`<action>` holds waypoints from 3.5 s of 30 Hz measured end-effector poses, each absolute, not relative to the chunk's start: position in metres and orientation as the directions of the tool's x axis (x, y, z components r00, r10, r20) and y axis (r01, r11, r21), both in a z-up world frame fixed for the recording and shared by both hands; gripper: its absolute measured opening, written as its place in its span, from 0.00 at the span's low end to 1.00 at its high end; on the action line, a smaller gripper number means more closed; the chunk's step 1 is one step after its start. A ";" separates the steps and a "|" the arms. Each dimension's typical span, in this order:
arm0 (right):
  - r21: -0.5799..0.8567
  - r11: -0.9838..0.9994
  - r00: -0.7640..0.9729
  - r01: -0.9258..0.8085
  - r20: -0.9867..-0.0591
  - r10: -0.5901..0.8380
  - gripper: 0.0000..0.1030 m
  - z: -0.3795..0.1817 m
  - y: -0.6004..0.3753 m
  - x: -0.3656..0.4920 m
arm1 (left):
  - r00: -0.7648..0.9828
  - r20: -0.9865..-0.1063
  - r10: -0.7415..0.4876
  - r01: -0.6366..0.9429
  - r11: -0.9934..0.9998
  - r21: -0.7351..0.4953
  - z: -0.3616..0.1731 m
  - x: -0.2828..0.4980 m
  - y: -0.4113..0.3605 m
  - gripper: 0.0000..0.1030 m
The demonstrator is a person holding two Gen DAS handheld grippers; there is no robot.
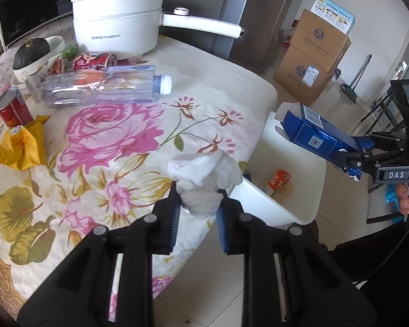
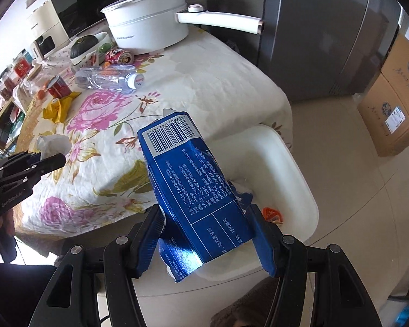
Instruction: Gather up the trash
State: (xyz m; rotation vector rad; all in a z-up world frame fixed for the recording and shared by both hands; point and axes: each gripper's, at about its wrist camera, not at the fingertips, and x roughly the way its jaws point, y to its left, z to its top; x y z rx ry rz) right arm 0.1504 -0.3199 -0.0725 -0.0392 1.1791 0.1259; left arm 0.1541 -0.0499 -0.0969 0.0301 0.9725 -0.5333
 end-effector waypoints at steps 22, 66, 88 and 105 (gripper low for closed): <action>0.014 0.999 0.327 0.051 -0.945 -0.003 0.62 -0.094 -0.412 0.142 | 0.337 -0.812 -0.476 0.598 0.775 -0.205 -0.133 0.161 -0.175 0.25; -0.036 0.996 0.365 0.083 -0.929 -0.064 0.81 -0.092 -0.388 0.178 | 0.500 -0.811 -0.305 0.458 0.888 -0.052 -0.116 0.164 -0.110 0.96; -0.003 1.000 0.407 -0.030 -0.913 0.009 0.83 -0.086 -0.295 0.197 | 0.575 -0.797 -0.185 0.215 0.974 -0.071 -0.098 0.156 0.022 0.99; 0.088 0.986 0.419 -0.144 -0.897 0.141 1.00 -0.098 -0.182 0.223 | 0.609 -0.789 -0.081 -0.023 0.993 -0.120 -0.108 0.155 0.115 0.99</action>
